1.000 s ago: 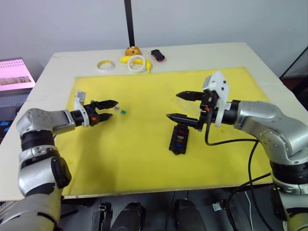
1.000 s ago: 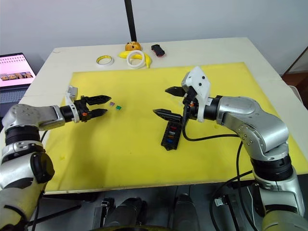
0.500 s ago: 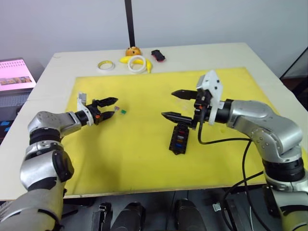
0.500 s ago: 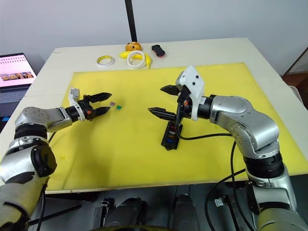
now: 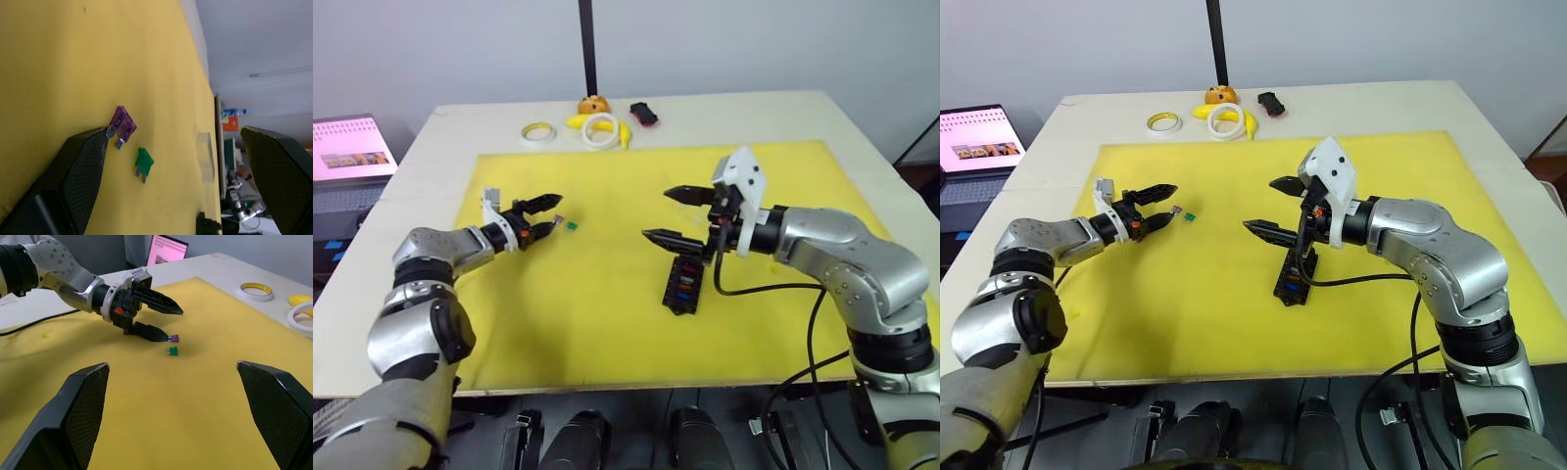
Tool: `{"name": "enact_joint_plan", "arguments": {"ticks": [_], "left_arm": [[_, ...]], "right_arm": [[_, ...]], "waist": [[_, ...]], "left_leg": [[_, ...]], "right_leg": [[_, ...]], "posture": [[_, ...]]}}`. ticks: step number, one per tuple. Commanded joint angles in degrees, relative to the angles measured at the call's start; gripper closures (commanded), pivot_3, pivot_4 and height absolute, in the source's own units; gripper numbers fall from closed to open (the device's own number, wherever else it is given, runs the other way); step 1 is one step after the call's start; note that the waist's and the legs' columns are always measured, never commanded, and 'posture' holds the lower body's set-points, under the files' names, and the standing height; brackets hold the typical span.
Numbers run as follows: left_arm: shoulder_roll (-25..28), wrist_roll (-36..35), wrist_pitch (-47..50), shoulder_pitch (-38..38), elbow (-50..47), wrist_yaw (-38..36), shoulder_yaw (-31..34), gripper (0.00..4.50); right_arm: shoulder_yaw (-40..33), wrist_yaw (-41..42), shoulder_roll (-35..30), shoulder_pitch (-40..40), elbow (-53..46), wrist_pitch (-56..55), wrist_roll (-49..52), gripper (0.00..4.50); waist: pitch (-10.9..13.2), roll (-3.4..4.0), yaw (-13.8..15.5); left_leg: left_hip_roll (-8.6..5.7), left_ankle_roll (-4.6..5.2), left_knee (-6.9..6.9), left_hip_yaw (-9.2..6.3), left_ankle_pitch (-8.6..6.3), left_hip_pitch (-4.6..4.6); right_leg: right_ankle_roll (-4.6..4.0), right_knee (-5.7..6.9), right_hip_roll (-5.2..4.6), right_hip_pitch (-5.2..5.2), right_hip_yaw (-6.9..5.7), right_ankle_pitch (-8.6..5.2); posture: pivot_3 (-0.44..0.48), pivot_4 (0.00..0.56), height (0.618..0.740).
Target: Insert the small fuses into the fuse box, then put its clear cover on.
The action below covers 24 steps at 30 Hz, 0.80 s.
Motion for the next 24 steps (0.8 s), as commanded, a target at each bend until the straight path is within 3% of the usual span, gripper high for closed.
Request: {"name": "enact_joint_plan", "arguments": {"ticks": [1,4,7,16,19,21,24], "left_arm": [[-1.67,1.09,-2.3,-0.79,0.77,0.52,-0.28,0.0],[-2.47,1.14,-4.48,-0.65,1.26,2.0,0.53,0.0],[-2.59,1.36,-4.46,-0.39,1.49,2.8,0.82,0.85],[-2.28,1.69,-4.83,0.85,1.81,4.06,1.45,0.85],[-2.4,2.21,-4.8,1.24,1.47,4.39,1.08,1.71],[-2.47,2.79,-4.31,1.44,1.33,4.65,0.54,2.7],[-2.55,2.63,-4.31,1.5,1.45,5.21,1.13,2.7]], "right_arm": [[-1.55,-0.4,-0.24,0.25,-2.68,-0.14,0.35,0.07],[-1.68,-0.51,-0.48,0.29,-3.17,0.16,0.51,0.07],[-2.18,-0.69,-0.77,0.21,-3.34,0.53,0.6,0.0],[-2.67,-0.22,-2.2,1.06,-3.55,0.73,0.71,0.0],[-2.66,0.11,-2.52,1.08,-3.32,0.59,0.59,0.0],[-2.64,0.28,-2.65,1.02,-3.2,0.57,0.53,0.0],[-2.6,0.42,-2.78,0.95,-3.07,0.54,0.55,0.0]], "waist": [[0.0,0.0,0.05],[0.0,0.0,0.07],[0.0,0.0,0.06],[-0.01,0.0,-0.07],[-0.01,0.0,-0.14],[0.0,0.0,-0.22],[0.0,0.0,-0.33]], "left_leg": [[-0.02,0.0,0.01,-0.01,0.0,0.01],[-0.03,0.0,0.04,-0.03,0.0,0.0],[-0.03,0.0,0.09,-0.04,0.0,0.0],[-0.02,0.0,0.1,-0.03,0.0,0.01],[-0.02,0.0,0.1,-0.03,0.0,0.02],[-0.01,0.0,0.09,-0.02,0.0,0.0],[0.0,0.0,0.05,-0.01,0.0,0.01]], "right_leg": [[0.0,0.0,-0.01,0.01,0.0,0.0],[0.0,0.0,-0.02,0.01,0.0,0.0],[0.0,0.0,-0.02,0.02,0.0,0.0],[0.0,0.01,-0.01,0.01,0.0,0.0],[0.0,0.01,0.0,0.01,0.0,0.0],[0.0,0.01,0.0,-0.02,0.0,0.0],[0.0,0.01,0.0,-0.03,0.01,0.0]], "posture": [[0.0,0.15,0.74],[0.0,0.15,0.74],[0.0,0.15,0.74],[0.0,0.15,0.74],[0.0,0.15,0.74],[0.0,0.15,0.74],[0.0,0.15,0.74]]}}
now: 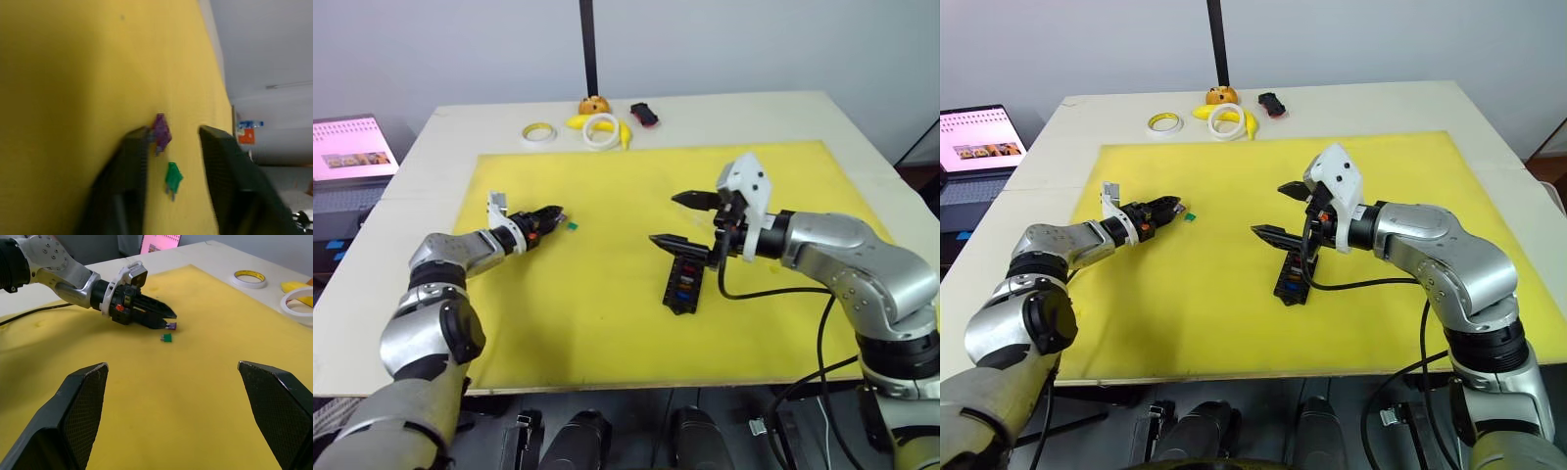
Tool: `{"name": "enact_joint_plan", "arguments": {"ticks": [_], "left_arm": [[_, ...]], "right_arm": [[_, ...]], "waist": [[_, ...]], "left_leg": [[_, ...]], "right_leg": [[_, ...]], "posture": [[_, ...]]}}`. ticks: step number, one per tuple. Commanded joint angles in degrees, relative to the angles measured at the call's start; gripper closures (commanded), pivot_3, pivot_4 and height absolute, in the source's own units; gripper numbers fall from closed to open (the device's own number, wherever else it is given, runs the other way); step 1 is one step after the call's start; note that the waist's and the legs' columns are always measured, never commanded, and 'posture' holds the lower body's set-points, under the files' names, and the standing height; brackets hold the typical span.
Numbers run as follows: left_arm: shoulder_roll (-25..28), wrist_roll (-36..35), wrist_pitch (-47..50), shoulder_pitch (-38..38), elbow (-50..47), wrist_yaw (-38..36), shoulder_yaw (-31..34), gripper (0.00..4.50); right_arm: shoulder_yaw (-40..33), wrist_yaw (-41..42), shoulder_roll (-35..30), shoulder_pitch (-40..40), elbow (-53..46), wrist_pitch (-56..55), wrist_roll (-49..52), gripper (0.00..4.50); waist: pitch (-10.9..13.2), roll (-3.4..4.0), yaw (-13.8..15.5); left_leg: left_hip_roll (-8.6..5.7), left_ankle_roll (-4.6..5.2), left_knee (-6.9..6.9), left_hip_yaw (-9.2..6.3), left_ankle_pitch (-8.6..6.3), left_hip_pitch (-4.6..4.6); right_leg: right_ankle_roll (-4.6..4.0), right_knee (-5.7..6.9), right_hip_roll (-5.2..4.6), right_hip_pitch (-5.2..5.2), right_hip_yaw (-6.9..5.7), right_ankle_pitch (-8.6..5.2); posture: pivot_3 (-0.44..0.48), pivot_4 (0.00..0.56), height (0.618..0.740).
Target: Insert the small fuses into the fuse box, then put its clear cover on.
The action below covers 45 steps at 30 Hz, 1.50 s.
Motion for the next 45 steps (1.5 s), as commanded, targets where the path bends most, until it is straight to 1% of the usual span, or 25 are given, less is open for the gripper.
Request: {"name": "enact_joint_plan", "arguments": {"ticks": [1,6,7,10,14,17,20,23,25,27,30,33,36,38,42,45], "left_arm": [[-0.31,0.43,0.43,0.93,0.86,1.25,0.16,2.7],[-0.26,1.04,-0.66,1.27,0.91,1.99,0.09,2.7],[-0.34,1.5,-1.4,1.53,0.91,2.43,-0.18,3.27],[-0.35,2.03,-3.19,2.11,0.88,3.18,-0.29,4.45],[1.49,1.15,-2.3,1.97,-0.21,2.28,0.62,4.45],[4.07,-0.02,1.73,1.41,-3.57,0.05,0.41,4.45],[6.19,-3.01,9.05,0.69,-9.86,-1.21,1.12,4.45],[6.51,-7.92,18.02,1.13,-20.06,-1.93,2.05,4.45],[5.05,-12.86,24.95,1.68,-28.9,-1.68,3.1,4.45],[2.54,-17.25,30.51,1.92,-35.77,-0.71,4.38,4.45],[-1.86,-21.51,35.69,1.61,-42.93,1.65,5.83,4.45],[-5.89,-25.47,37.68,1.59,-47.78,4.37,4.93,4.45],[-8.46,-30.72,37.76,2.22,-50.34,6.39,3.97,4.45],[-9.67,-32.89,37.76,2.58,-51.36,7.44,3.28,4.45],[-12.23,-34.87,37.62,1.31,-49.7,10.58,4.33,4.45],[-13.38,-35.63,36.82,1.64,-49.96,11.82,3.71,4.45]], "right_arm": [[-2.0,0.42,-0.64,-0.71,-1.85,-0.58,0.47,0.0],[-1.91,0.65,-0.75,-0.67,-1.74,-0.61,0.34,0.0],[-1.88,0.67,-0.74,-0.71,-1.67,-0.61,0.27,0.0],[-1.88,0.61,-0.66,-0.69,-1.63,-0.62,0.16,0.0],[-2.17,0.46,-0.76,-0.19,-2.19,-0.36,0.4,0.0],[-3.12,0.12,-0.91,0.77,-3.01,0.36,1.29,0.0],[-4.75,-0.45,-0.62,1.87,-3.8,1.54,2.84,0.0],[-7.92,-2.94,1.64,2.79,-4.23,4.38,7.04,0.0],[-10.26,-5.73,4.27,3.3,-4.21,6.82,11.05,0.0],[-12.66,-9.89,8.11,3.62,-3.93,9.52,16.09,0.0],[-14.54,-15.91,12.9,3.21,-3.32,11.9,21.33,0.0],[-16.5,-23.69,18.55,2.5,-1.29,12.78,27.64,0.0],[-17.99,-31.24,23.05,2.1,0.62,12.24,34.46,0.0],[-18.3,-35.62,25.24,1.78,1.73,11.14,38.82,0.0],[-17.73,-41.76,27.27,0.91,2.8,8.61,44.77,0.0],[-16.93,-45.74,28.4,0.22,3.76,6.19,49.19,0.0]], "waist": [[0.0,0.0,0.01],[0.0,0.0,0.01],[0.0,0.0,-0.01],[-0.01,0.02,-0.12],[-0.03,0.05,-0.39],[-0.03,0.05,-1.04],[-0.01,0.02,-1.76],[-0.01,0.01,-1.73],[0.0,0.01,-1.55],[-0.01,0.01,-1.18],[-0.01,0.01,-1.15],[0.0,0.01,-1.42],[0.0,0.01,-1.67],[0.0,0.02,-1.7],[-0.01,0.02,-1.49],[-0.01,0.02,-1.49]], "left_leg": [[0.01,0.0,0.0,0.0,0.0,0.0],[0.02,0.0,-0.01,0.01,0.0,0.0],[0.02,0.0,-0.01,0.01,0.0,0.0],[0.02,0.0,-0.03,0.02,0.0,0.02],[0.07,-0.02,-0.11,0.05,0.01,0.07],[0.1,-0.03,-0.15,0.06,0.02,0.07],[0.15,-0.03,-0.22,0.07,0.02,-0.04],[0.19,-0.03,-0.29,0.09,0.02,-0.12],[0.18,-0.03,-0.29,0.08,0.02,-0.16],[0.15,-0.03,-0.27,0.05,0.02,-0.17],[0.11,-0.03,-0.22,0.02,0.02,-0.12],[0.14,-0.03,-0.25,0.03,0.02,-0.1],[0.17,-0.03,-0.29,0.07,0.02,-0.08],[0.19,-0.03,-0.32,0.09,0.02,-0.08],[0.18,-0.03,-0.3,0.13,0.02,-0.07],[0.16,-0.03,-0.29,0.13,0.02,-0.07]], "right_leg": [[0.0,0.0,0.01,0.0,0.0,0.0],[0.0,0.0,0.01,-0.01,0.0,0.0],[0.0,0.0,0.01,-0.01,0.0,0.0],[0.0,-0.01,0.01,-0.01,0.0,0.0],[0.0,-0.01,0.04,-0.01,0.01,0.0],[0.0,0.0,0.06,-0.03,0.02,0.0],[0.0,0.06,0.1,-0.2,0.04,0.0],[-0.01,0.08,0.12,-0.33,0.08,0.0],[-0.01,0.06,0.1,-0.34,0.09,0.0],[-0.01,0.06,0.08,-0.31,0.09,0.0],[-0.01,0.05,0.07,-0.21,0.09,0.0],[-0.01,0.05,0.09,-0.23,0.09,0.0],[-0.01,0.05,0.11,-0.26,0.14,0.0],[-0.02,0.05,0.13,-0.29,0.18,0.0],[-0.02,0.05,0.14,-0.29,0.21,0.0],[-0.02,0.05,0.14,-0.27,0.21,0.0]], "posture": [[0.0,0.15,0.74],[0.0,0.15,0.74],[0.0,0.15,0.74],[0.0,0.15,0.74],[0.0,0.15,0.74],[0.0,0.15,0.74],[0.0,0.15,0.74],[0.0,0.15,0.74],[0.0,0.15,0.74],[0.0,0.15,0.74],[0.0,0.15,0.74],[0.0,0.15,0.74],[0.0,0.15,0.74],[0.0,0.15,0.74],[0.0,0.15,0.74],[0.0,0.15,0.74]]}}
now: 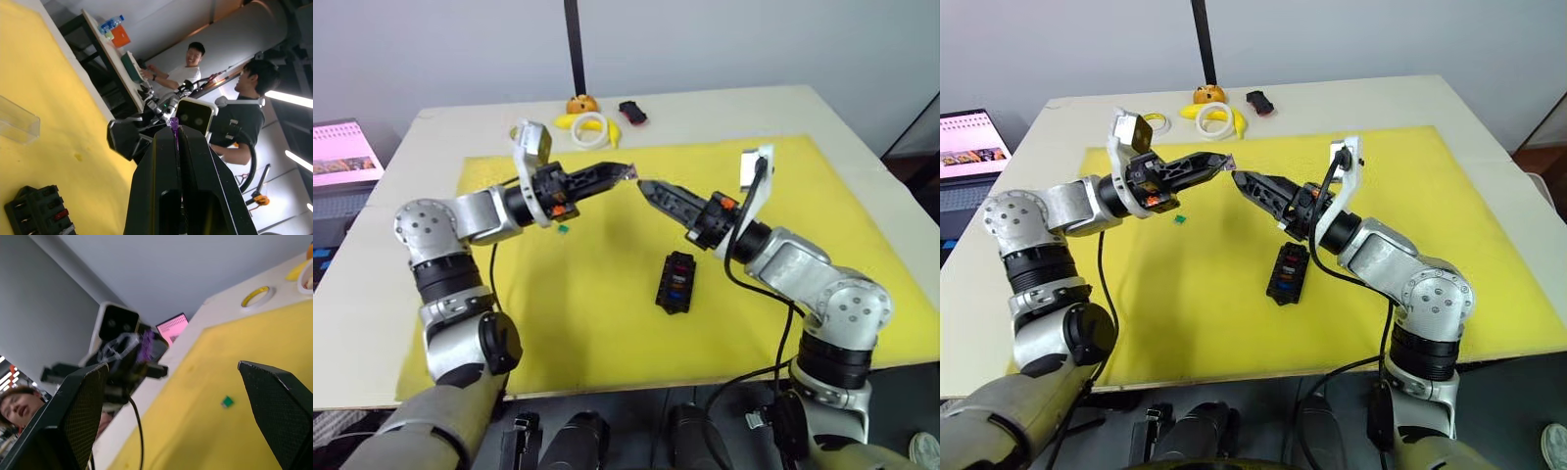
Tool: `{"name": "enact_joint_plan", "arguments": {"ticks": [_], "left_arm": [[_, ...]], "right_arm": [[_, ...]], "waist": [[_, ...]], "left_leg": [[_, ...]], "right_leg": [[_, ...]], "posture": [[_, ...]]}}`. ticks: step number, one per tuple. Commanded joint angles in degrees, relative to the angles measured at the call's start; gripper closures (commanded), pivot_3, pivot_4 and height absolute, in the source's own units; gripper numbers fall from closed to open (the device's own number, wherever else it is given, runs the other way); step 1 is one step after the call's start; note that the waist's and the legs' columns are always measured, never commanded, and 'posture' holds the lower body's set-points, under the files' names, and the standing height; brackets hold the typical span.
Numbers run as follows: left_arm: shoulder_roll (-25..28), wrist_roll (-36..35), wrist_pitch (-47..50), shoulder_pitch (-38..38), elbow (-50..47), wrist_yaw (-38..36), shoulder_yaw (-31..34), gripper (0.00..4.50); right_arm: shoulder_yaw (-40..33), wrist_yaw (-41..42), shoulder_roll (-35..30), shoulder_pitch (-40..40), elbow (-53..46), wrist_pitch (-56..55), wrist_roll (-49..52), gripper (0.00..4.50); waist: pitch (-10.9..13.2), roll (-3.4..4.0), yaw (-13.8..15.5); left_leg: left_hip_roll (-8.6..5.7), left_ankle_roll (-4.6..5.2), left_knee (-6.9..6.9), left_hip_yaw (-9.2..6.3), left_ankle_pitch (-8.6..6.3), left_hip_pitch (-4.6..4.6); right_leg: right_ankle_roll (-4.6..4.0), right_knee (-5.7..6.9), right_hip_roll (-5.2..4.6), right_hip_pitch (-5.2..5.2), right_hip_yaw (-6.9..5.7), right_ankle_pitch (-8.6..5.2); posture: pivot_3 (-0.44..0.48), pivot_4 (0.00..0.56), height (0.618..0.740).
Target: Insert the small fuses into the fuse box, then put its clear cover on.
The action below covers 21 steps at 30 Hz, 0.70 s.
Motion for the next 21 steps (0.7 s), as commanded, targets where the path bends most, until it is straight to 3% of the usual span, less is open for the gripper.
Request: {"name": "enact_joint_plan", "arguments": {"ticks": [1,4,6,21], "left_arm": [[-0.79,-2.55,-0.63,-0.81,-1.03,1.2,0.0,4.45],[-1.9,-3.07,-1.06,-0.29,-0.99,2.07,-0.53,4.5],[-2.13,-3.51,-1.29,-0.04,-0.9,2.33,-0.59,4.5],[-1.21,-7.76,-3.07,-0.7,1.85,5.79,-0.27,4.5]], "right_arm": [[0.61,-4.11,0.96,-1.44,0.11,-3.52,6.07,0.0],[2.36,-6.36,1.28,-2.2,0.24,-5.43,7.76,0.92],[3.18,-7.27,0.74,-2.29,0.24,-6.33,8.67,1.82],[6.89,-7.17,-4.63,-0.36,-1.06,-9.53,11.42,1.82]], "waist": [[0.0,0.0,-0.04],[0.0,0.0,-0.16],[0.0,0.0,-0.2],[0.0,0.0,-0.06]], "left_leg": [[0.0,0.0,0.0,0.0,0.0,0.0],[0.01,0.0,-0.01,0.01,0.0,0.01],[0.01,0.0,-0.01,0.02,0.0,0.0],[0.01,0.0,-0.01,0.03,0.0,0.0]], "right_leg": [[0.0,0.0,0.0,0.0,0.0,0.0],[0.0,0.0,0.01,-0.01,0.01,0.0],[0.0,0.01,0.02,-0.02,0.02,0.0],[0.0,0.0,0.03,-0.01,0.04,0.0]], "posture": [[0.0,0.15,0.74],[0.0,0.15,0.74],[0.0,0.15,0.74],[0.0,0.15,0.74]]}}
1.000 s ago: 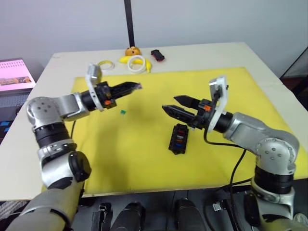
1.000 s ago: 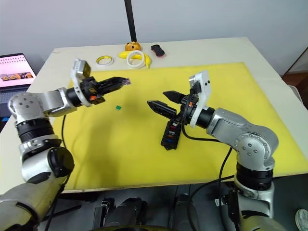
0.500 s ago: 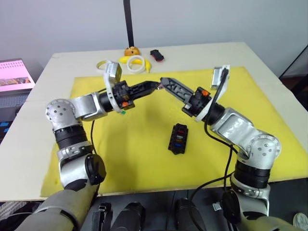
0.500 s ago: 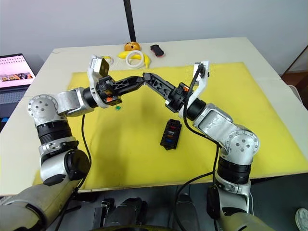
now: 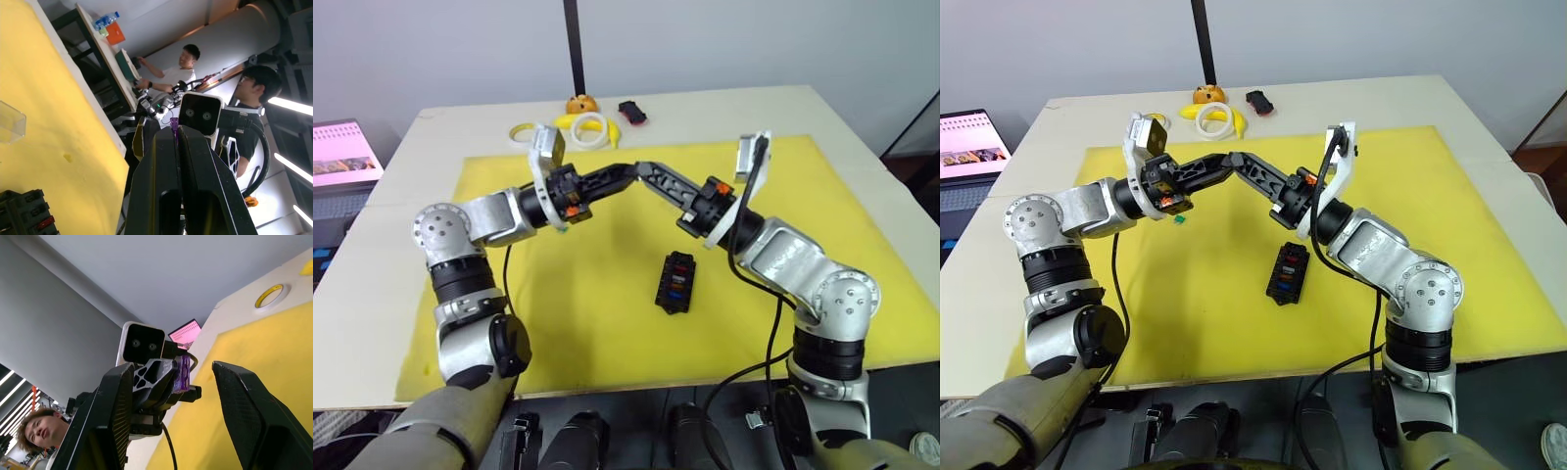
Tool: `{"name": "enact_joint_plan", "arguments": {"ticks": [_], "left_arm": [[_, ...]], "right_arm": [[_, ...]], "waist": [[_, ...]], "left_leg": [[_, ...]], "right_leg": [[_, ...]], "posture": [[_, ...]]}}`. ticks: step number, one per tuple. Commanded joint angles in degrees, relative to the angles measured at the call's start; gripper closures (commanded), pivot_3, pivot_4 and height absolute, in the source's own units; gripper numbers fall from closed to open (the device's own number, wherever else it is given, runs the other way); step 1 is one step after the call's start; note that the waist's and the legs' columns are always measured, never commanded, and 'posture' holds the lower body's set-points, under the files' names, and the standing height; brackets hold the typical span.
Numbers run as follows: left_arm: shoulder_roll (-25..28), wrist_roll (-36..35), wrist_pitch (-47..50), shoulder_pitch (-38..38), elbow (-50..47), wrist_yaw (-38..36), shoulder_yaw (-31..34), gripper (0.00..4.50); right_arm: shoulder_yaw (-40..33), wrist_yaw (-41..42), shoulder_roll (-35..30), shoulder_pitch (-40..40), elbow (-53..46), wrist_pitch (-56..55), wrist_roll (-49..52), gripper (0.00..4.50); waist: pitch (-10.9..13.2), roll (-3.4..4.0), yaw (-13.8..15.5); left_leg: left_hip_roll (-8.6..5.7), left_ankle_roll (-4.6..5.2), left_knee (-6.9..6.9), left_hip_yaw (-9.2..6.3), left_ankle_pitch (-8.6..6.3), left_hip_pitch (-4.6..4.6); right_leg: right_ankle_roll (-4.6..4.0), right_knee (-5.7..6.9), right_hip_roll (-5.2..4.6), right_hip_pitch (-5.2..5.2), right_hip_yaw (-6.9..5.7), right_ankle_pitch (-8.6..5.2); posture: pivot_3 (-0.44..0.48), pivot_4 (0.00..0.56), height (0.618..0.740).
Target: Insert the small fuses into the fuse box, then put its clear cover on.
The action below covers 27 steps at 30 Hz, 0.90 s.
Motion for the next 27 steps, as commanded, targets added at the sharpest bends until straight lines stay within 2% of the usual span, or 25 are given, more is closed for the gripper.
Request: {"name": "enact_joint_plan", "arguments": {"ticks": [1,4,7,15,16,27], "left_arm": [[0.77,-2.56,-1.42,-0.73,0.13,0.62,0.34,4.5],[1.45,-3.01,-1.6,-0.9,0.57,0.26,-0.57,4.5],[2.21,-3.03,-1.42,-0.14,0.01,-0.73,-1.76,4.5],[2.49,-3.46,-2.85,0.45,0.61,-1.83,-3.42,4.5],[2.45,-3.62,-2.98,0.39,0.6,-1.75,-3.6,4.5],[1.65,-5.54,-4.14,-0.48,0.39,0.52,-4.78,4.5]], "right_arm": [[0.18,0.88,-0.77,-0.07,-2.33,-1.63,1.56,1.82],[0.38,1.06,-1.34,-0.62,-1.71,-2.06,2.03,2.64],[0.55,1.06,-2.27,-0.55,-1.63,-2.22,2.9,4.1],[1.05,1.67,-5.16,-1.98,-0.46,-2.26,3.82,4.1],[1.07,1.67,-5.2,-2.03,-0.48,-2.4,3.78,4.32],[1.35,2.15,-5.84,-1.3,-2.4,-3.18,4.09,4.32]], "waist": [[0.0,0.0,0.01],[0.0,0.0,-0.04],[0.0,0.0,0.03],[0.0,0.0,0.05],[0.0,0.0,0.05],[0.0,0.0,0.12]], "left_leg": [[0.0,0.0,0.0,0.0,0.0,0.0],[0.0,0.0,-0.01,0.0,0.0,0.0],[0.0,0.0,0.0,0.01,0.0,0.0],[0.0,0.0,0.0,0.01,0.0,0.0],[0.0,0.0,0.0,0.01,0.0,0.0],[0.0,0.0,0.0,0.01,0.0,0.0]], "right_leg": [[0.0,0.0,0.0,0.0,0.0,0.0],[0.0,0.0,0.0,0.0,0.01,0.0],[0.0,0.0,0.01,0.0,0.01,0.0],[0.0,-0.01,0.01,0.0,0.01,0.0],[0.0,-0.01,0.01,0.0,0.01,0.0],[0.0,-0.01,0.01,0.0,0.02,0.0]], "posture": [[0.0,0.15,0.74],[0.0,0.15,0.74],[0.0,0.15,0.74],[0.0,0.15,0.74],[0.0,0.15,0.74],[0.0,0.15,0.74]]}}
